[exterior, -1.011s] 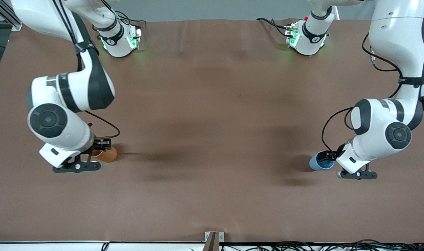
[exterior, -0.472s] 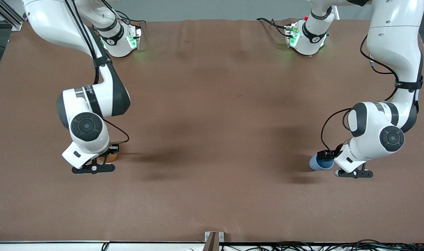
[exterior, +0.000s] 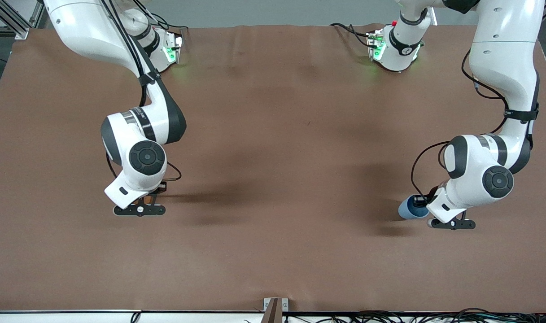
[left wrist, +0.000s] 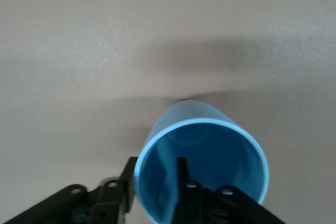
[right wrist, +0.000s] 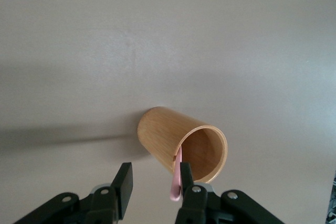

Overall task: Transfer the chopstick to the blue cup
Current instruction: 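Close the right gripper on the chopstick while the left gripper grips the blue cup, then slide the blue cup with the left gripper toward the table's middle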

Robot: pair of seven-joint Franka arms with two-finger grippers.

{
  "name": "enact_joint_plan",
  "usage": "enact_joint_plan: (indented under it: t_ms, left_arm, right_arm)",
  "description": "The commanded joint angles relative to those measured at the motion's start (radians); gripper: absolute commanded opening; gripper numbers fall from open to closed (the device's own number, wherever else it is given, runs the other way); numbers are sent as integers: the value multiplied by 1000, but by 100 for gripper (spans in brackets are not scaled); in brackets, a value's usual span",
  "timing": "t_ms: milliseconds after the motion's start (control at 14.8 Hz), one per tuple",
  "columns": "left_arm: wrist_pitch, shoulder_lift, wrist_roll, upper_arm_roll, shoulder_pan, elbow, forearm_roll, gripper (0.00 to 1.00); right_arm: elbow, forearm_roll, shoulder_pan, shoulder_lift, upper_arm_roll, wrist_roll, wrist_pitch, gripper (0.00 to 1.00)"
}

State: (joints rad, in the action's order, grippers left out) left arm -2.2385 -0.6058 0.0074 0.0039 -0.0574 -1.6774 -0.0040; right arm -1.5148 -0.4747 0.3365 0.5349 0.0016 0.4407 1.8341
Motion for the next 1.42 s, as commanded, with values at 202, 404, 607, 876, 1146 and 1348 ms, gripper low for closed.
enact_joint_plan:
  t_ms: [202,404,607,876,1146,1348]
  left_arm:
    - [25,69,-27,-8,-12,15,30,0]
    - [140,98,-162,-82,-16,62,27,0]
    - [178,106,-416,-218,-19,62,41,0]
    - [178,78,-729,-369,-56,65,53,0]
    - [154,8,-1001,-519,-84,65,168,0]
    - [112,-31,-1107,-536,-142,68,211,0]
  right_arm:
    - [-51,-58,-2,-38,-3,23,-9,44]
    - [-51,-58,-4,-38,-3,23,-16,39]
    - [-50,-58,-8,-38,-3,24,-19,34]
    - [-51,-58,-8,-46,-3,24,-35,19]
    - [-50,-58,-16,-46,-3,24,-33,15]
    - [-50,-56,-19,-44,-3,24,-33,12]
